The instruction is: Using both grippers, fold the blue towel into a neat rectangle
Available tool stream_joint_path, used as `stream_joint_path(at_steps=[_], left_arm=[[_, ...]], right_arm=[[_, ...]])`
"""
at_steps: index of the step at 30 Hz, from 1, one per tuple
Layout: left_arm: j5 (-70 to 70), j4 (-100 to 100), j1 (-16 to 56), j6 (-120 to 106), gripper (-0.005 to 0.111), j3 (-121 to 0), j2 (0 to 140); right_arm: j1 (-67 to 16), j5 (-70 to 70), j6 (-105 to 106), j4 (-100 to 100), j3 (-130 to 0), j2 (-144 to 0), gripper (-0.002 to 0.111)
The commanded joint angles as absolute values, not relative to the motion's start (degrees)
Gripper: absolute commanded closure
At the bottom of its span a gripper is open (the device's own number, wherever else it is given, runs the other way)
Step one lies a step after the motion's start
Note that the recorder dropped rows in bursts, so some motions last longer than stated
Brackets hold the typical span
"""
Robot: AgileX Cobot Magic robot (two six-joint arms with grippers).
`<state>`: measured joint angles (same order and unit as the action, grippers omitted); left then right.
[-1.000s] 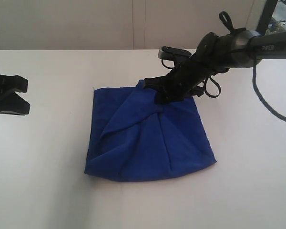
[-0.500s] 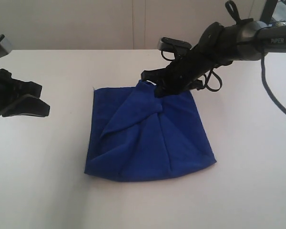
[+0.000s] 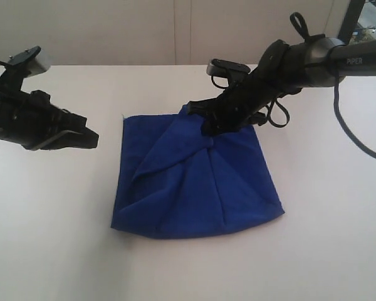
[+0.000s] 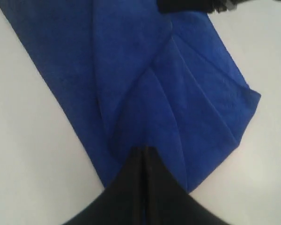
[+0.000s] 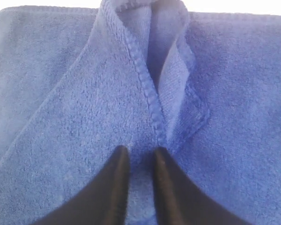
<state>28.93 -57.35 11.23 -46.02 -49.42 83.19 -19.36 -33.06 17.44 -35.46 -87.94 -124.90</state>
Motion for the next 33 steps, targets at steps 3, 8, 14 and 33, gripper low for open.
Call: stream_joint_path(at_steps=[3,8,14,33], left_arm=[[27.5,-62.7,11.5,-46.7,0.107,-49.4,83.4],[27.5,-62.7,11.5,-46.7,0.107,-49.4,83.4],[28.1,-62.7,11.5,-46.7,0.107,-49.4,83.4],[27.6,-62.7,11.5,-46.7,0.107,-49.4,83.4]], right_arm=[[-18.8,-33.8,17.8,-35.4,-88.0,-124.7,0.108],[-18.8,-35.1,18.0,-36.2,-88.0,-124.1,0.108],[-18.8,-35.2,18.0,-35.4,-88.0,-122.1,0.107],[-18.8,-37.2,18.2,-36.8,-88.0,-122.1,0.108]])
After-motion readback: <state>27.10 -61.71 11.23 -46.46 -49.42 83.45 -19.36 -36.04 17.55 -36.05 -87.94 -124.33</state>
